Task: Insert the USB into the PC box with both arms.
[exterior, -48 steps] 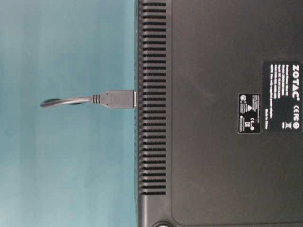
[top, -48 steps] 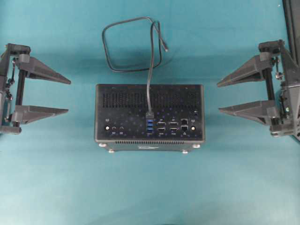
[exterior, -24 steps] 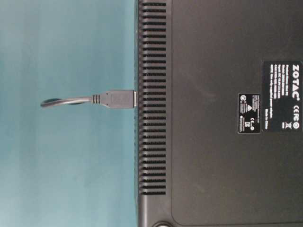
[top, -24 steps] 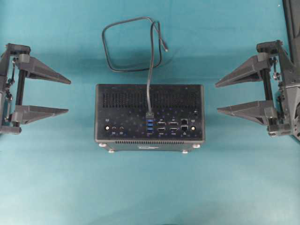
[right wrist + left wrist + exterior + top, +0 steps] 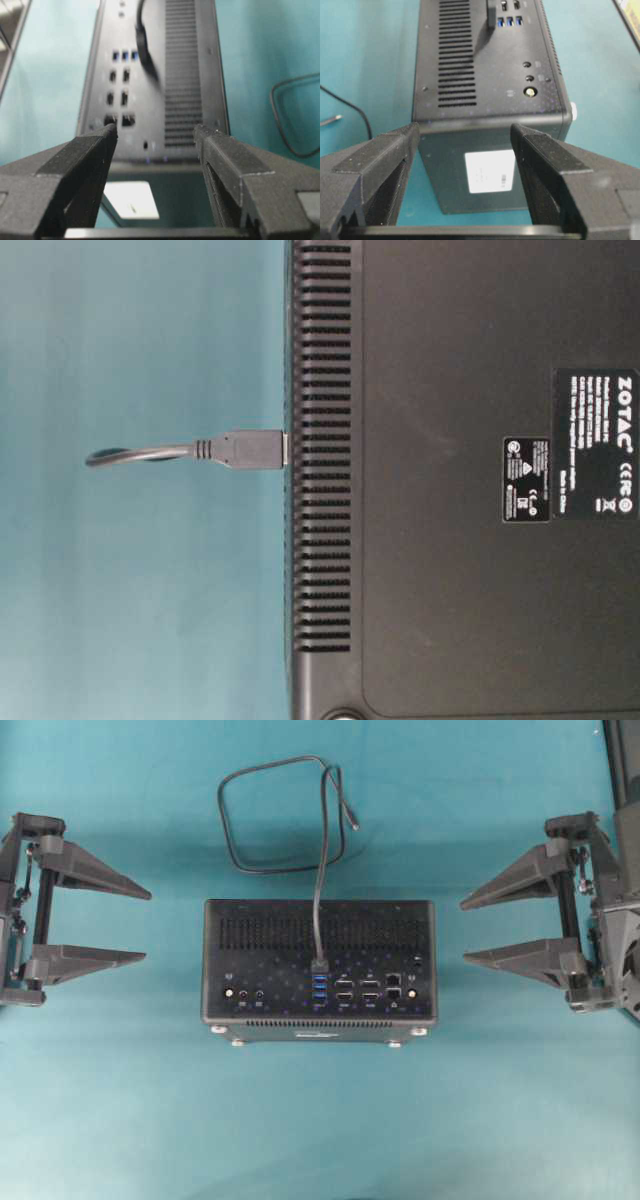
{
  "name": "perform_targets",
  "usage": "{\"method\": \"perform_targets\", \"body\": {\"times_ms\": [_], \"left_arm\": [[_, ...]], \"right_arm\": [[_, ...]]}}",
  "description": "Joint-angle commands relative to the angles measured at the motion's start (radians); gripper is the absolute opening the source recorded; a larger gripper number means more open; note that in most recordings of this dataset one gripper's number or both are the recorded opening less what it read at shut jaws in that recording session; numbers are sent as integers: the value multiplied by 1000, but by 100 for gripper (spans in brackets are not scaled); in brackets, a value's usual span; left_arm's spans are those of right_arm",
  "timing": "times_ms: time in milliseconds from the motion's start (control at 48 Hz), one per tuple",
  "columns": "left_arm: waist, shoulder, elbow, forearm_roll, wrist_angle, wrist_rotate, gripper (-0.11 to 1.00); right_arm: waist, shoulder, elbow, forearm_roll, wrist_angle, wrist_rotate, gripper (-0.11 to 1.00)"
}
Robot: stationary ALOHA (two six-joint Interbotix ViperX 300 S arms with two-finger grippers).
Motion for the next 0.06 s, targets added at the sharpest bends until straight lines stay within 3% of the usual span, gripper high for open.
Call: {"method": "perform_targets", "body": {"times_ms": [0,42], "left_arm": [[0,-3,-14,3,-9,0,75],[0,-3,-15,3,-9,0,75]], "right_arm": [[-2,-8,-8,-2,-11,5,71],[-2,-9,-8,-2,-11,5,71]]}}
